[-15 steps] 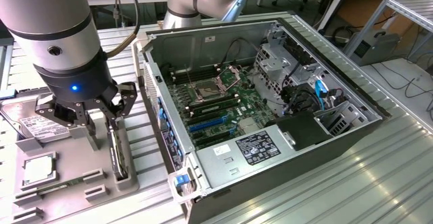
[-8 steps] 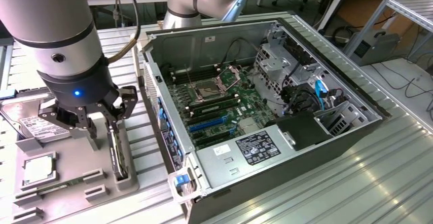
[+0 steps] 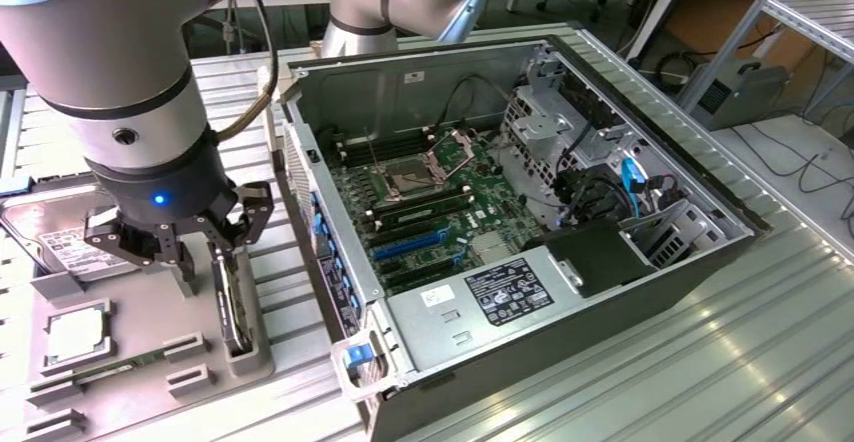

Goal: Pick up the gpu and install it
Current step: 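Pick up the gpu and move the gpu toward the slot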

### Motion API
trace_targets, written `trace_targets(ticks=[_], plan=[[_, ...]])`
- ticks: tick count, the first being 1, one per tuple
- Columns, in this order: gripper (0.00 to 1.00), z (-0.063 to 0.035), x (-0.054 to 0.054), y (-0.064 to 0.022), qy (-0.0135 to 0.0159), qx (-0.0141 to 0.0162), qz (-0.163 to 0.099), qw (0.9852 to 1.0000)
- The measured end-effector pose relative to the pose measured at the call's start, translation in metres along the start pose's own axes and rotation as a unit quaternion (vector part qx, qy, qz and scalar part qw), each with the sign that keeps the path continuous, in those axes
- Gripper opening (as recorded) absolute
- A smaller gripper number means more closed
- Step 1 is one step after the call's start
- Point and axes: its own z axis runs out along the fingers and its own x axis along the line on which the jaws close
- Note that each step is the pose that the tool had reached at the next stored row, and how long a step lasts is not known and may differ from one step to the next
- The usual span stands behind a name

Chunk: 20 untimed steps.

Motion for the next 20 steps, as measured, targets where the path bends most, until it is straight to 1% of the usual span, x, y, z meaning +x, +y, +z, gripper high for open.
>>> trace_targets(ticks=[3,7,9,15,19,20], plan=[[0.44,0.0002,-0.001,-0.0007,-0.0001,-0.0001,0.0,1.0],[0.44,0.0003,-0.004,-0.0027,0.0004,0.0,0.0,1.0],[0.44,0.0017,-0.005,-0.0033,0.0003,-0.0001,0.0,1.0],[0.44,0.0172,-0.004,-0.0041,0.0003,-0.0001,0.0,1.0],[0.44,0.0255,-0.004,-0.0045,0.0004,0.0,0.0,1.0],[0.44,0.0295,-0.004,-0.0047,0.0003,-0.0001,0.0,1.0]])
